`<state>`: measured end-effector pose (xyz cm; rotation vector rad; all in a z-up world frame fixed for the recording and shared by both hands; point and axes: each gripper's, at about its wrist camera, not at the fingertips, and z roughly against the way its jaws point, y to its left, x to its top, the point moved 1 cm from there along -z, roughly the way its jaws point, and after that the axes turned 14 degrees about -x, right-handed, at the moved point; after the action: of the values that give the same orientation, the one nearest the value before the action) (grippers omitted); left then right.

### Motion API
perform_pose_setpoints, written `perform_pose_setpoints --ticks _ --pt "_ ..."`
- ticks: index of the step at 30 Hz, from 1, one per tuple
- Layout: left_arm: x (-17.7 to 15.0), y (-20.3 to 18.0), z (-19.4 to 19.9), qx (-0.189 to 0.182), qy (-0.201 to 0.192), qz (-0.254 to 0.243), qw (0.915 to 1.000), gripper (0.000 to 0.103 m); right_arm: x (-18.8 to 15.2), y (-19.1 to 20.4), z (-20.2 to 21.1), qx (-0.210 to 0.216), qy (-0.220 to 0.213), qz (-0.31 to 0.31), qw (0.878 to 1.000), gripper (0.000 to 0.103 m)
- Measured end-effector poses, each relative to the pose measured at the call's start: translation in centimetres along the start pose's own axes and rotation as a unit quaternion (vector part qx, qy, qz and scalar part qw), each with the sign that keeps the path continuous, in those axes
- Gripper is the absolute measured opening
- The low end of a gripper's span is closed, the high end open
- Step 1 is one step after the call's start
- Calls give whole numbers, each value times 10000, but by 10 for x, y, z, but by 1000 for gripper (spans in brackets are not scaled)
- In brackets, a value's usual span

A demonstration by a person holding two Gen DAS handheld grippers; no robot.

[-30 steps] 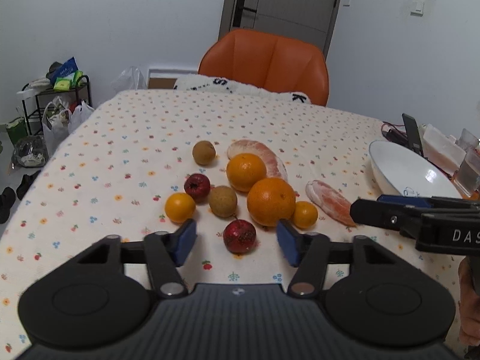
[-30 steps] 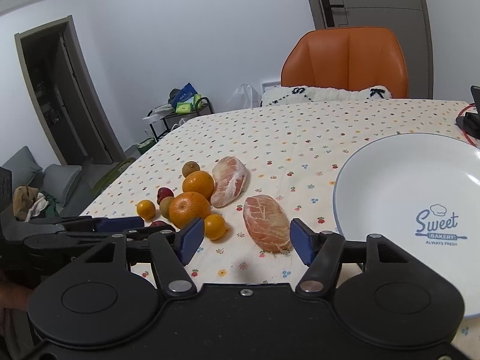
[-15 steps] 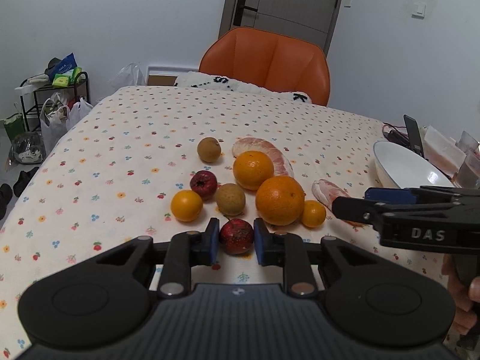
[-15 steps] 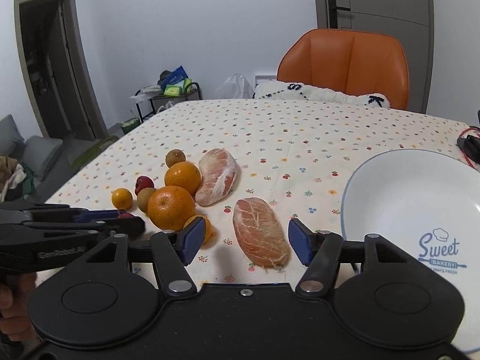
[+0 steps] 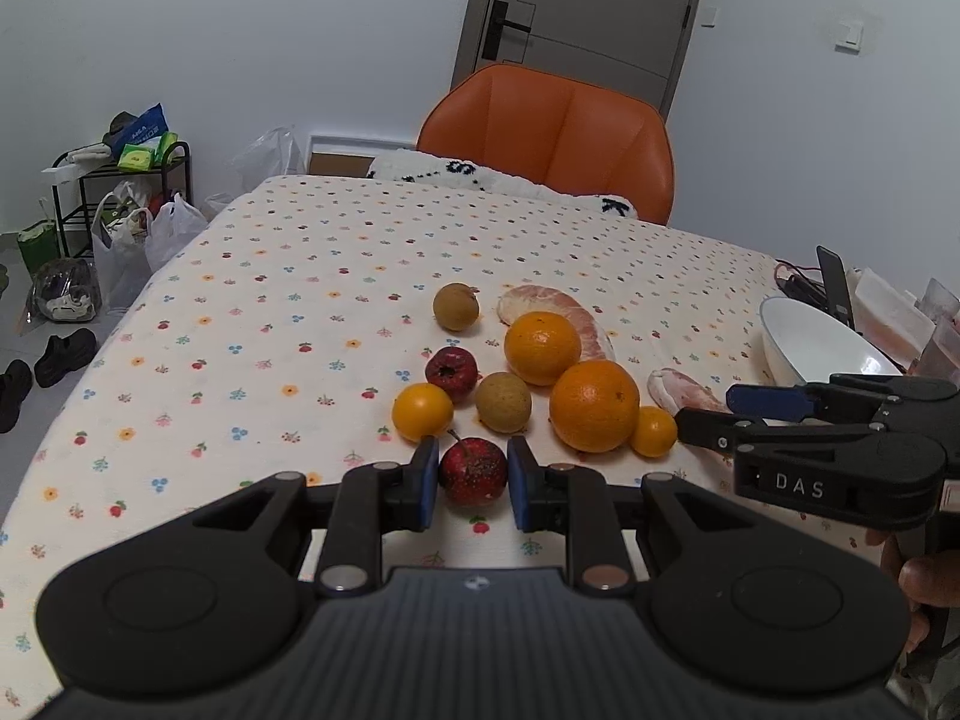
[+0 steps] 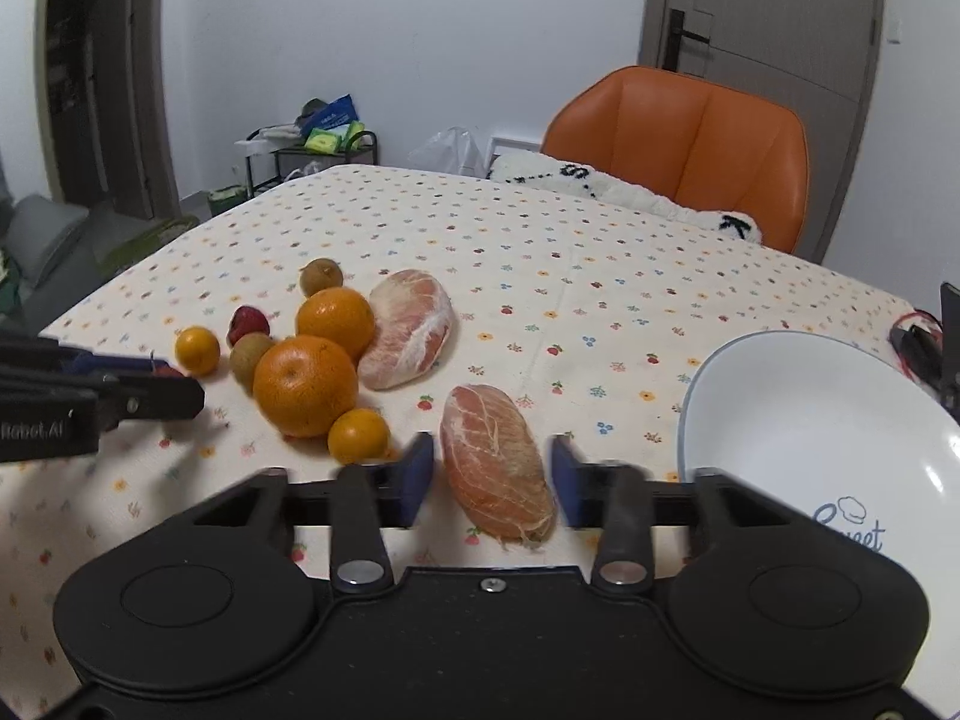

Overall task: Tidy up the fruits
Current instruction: 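Grasp the wrapped pomelo segment with the right gripper while the left grasps a red apple, then carry the pomelo segment onto the white plate with the right gripper while the left carries the apple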

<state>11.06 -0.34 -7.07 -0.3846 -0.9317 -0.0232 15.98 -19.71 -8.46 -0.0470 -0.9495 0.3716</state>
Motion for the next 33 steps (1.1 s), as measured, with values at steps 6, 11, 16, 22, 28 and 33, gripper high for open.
perform_pose_setpoints --ticks 6,11,16,22,28,33 --pt "-1 -5 4 -41 -42 -27 10000 23 -6 -9 7 234 -18 -191 9995 30" --pt "0 -13 5 -81 -61 -77 9999 23 -12 -16 15 437 -40 -397 9982 28" --pt "2 -25 7 -120 -95 -164 9997 23 -16 -24 27 471 -143 -520 9974 28" --pt "3 -40 7 -165 -132 -296 9993 23 -16 -35 42 508 -335 -664 9959 28" --pt "6 -55 5 -216 -169 -420 9987 23 -15 -48 55 530 -523 -794 9941 28" --pt "9 -69 3 -292 -179 -544 9979 23 -14 -60 63 484 -631 -889 9929 28"
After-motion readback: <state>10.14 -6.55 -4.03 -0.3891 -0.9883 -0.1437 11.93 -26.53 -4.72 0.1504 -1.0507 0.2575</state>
